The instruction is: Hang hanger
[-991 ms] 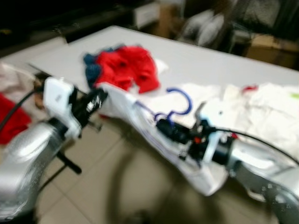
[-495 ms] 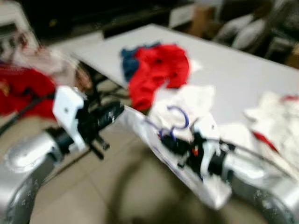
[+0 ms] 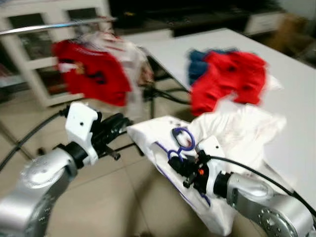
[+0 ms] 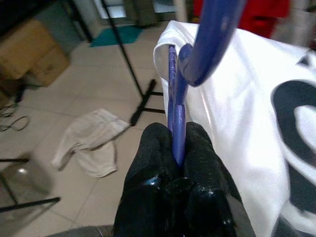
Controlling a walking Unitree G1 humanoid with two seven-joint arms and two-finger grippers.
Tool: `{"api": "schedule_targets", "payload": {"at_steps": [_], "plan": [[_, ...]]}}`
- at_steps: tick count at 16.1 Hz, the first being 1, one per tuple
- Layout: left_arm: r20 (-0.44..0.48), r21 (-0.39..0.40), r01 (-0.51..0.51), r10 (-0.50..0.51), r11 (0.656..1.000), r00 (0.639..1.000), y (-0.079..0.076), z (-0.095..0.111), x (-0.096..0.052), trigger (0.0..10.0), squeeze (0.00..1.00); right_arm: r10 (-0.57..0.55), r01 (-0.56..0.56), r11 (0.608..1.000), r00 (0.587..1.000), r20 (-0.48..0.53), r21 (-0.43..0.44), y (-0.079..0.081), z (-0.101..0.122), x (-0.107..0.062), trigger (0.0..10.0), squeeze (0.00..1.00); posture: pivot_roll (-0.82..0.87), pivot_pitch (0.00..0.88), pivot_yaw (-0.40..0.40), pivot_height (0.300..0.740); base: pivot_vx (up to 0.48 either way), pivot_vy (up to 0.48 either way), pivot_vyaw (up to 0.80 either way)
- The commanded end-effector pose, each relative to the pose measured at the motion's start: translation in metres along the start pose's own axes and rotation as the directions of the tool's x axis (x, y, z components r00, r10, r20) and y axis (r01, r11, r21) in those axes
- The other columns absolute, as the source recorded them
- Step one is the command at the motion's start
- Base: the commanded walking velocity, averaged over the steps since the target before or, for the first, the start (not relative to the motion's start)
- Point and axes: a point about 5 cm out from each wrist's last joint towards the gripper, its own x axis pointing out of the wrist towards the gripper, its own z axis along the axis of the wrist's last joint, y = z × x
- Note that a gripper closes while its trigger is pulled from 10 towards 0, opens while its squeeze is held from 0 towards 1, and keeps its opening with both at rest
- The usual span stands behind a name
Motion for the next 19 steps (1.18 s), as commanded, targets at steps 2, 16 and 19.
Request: {"api": "schedule_targets", "payload": {"at_steps": [2,16,19], "plan": [[-0.014,0.024,-0.104,0.104,0.994,0.994,0.003,-0.009,0.005,10.0,0.00,-0.086,0.086,0.996,0.996,0.032,0.015,-0.010,0.000,-0.002,10.0,0.00,0.09,0.023,0.028,0.740,0.000,0.000,0.80],[0.028,0.085,-0.232,0.230,0.969,0.973,-0.006,-0.029,0.035,10.0,0.00,-0.447,0.437,0.895,0.881,0.158,0.095,-0.061,0.012,-0.006,10.0,0.00,0.09,0.030,0.021,0.740,0.104,0.000,0.29],[0.036,0.084,-0.222,0.220,0.971,0.975,-0.008,-0.030,0.037,10.0,0.00,-0.497,0.491,0.868,0.852,0.165,0.077,-0.068,0.014,-0.004,10.0,0.00,0.10,0.032,0.017,0.740,0.335,0.000,0.69]]}}
